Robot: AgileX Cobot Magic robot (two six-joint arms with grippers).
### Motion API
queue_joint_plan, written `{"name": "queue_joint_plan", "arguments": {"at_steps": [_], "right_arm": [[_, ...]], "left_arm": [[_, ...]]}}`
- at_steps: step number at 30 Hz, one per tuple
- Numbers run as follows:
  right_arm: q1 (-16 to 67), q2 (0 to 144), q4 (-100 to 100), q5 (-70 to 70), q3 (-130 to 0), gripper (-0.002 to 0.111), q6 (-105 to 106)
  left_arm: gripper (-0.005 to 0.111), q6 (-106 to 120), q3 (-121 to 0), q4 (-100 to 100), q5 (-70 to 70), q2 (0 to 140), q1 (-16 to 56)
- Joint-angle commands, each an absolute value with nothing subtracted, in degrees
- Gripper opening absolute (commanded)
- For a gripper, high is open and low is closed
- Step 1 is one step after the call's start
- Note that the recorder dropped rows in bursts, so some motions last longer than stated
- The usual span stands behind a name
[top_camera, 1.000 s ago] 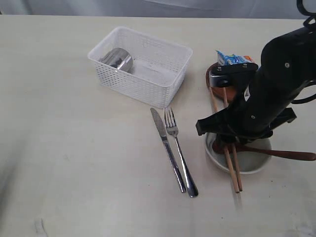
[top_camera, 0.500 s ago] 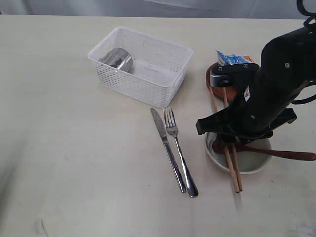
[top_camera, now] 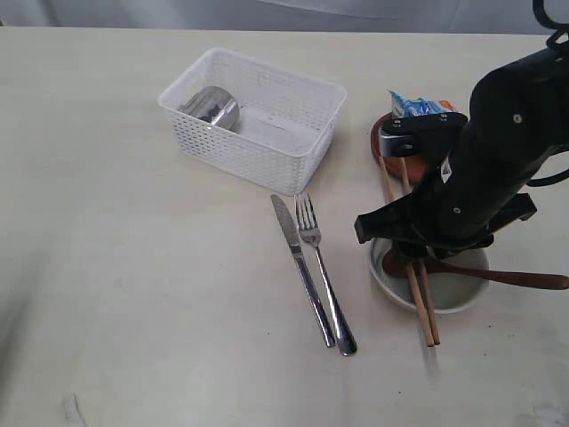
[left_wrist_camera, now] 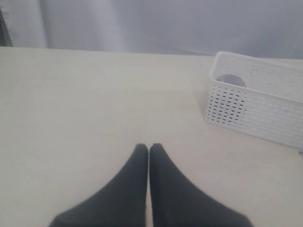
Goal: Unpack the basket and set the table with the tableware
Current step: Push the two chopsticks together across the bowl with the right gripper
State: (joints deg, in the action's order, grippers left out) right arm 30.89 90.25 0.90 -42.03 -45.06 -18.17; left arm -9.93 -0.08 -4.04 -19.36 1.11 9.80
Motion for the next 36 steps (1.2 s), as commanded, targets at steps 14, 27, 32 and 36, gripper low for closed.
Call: {"name": "queue_joint_plan", "arguments": {"at_steps": [14, 27, 32, 36], "right_arm": [[30.9, 90.4, 1.8, -42.3, -45.2, 0.028, -17.6], [30.9, 90.4, 1.6, -42.3, -45.2, 0.036, -17.8], [30.9, 90.4, 1.6, -42.4, -45.2, 0.036, -17.8], [30.9, 90.3, 1.6, -43.9, -45.8, 0.036, -17.8]], "left_arm": [[0.001, -10.2, 0.0, -4.0, -18.8, 1.3, 10.0], [0.001, -10.2, 0.0, -4.0, -18.8, 1.3, 10.0], [0.001, -10.2, 0.0, -4.0, -18.8, 1.3, 10.0], [0.001, -10.2, 0.0, -4.0, -18.8, 1.3, 10.0]]}}
